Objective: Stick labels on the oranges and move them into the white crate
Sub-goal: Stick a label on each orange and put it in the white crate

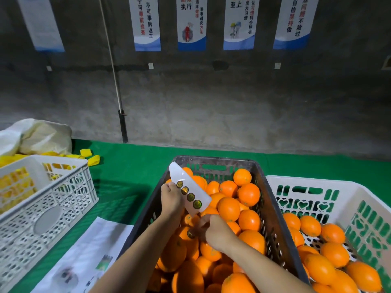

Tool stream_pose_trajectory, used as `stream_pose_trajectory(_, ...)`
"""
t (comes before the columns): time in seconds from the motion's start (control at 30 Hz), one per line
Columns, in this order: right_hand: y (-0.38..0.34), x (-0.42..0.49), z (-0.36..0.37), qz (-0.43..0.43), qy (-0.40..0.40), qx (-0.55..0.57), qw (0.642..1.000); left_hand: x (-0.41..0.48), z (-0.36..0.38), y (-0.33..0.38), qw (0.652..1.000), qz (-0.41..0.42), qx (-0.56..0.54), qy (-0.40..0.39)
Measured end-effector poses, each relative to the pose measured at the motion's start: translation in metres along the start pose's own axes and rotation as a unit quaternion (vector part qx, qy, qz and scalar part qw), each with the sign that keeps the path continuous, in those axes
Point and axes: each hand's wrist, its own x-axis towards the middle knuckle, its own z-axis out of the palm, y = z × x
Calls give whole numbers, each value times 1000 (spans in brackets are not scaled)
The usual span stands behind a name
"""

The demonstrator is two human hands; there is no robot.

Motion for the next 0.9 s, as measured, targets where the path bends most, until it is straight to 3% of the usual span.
stream_pose_trajectory(0.17, 7, 5, 14, 36, 61, -283, 956, 1, 1, -2, 1000, 1, 1, 5)
stream_pose_trajectory(0.33, 12, 1, 15, 21, -42, -401, 915, 0, 2, -4, 1000, 7, 14, -5)
stream_pose_trajectory(0.47, 8, 0, 15, 85, -106, -357, 924, 0, 3, -5, 1000, 15, 19, -5)
stream_pose_trajectory(0.63, -8, -4, 12, 161, -124, -273, 940, 3, 5, -6, 1000, 20, 14, -4)
stream_pose_trajectory(0.9, -8, -5, 15, 158, -37, -151, 975, 6, 5, -2, 1000, 19, -18, 8)
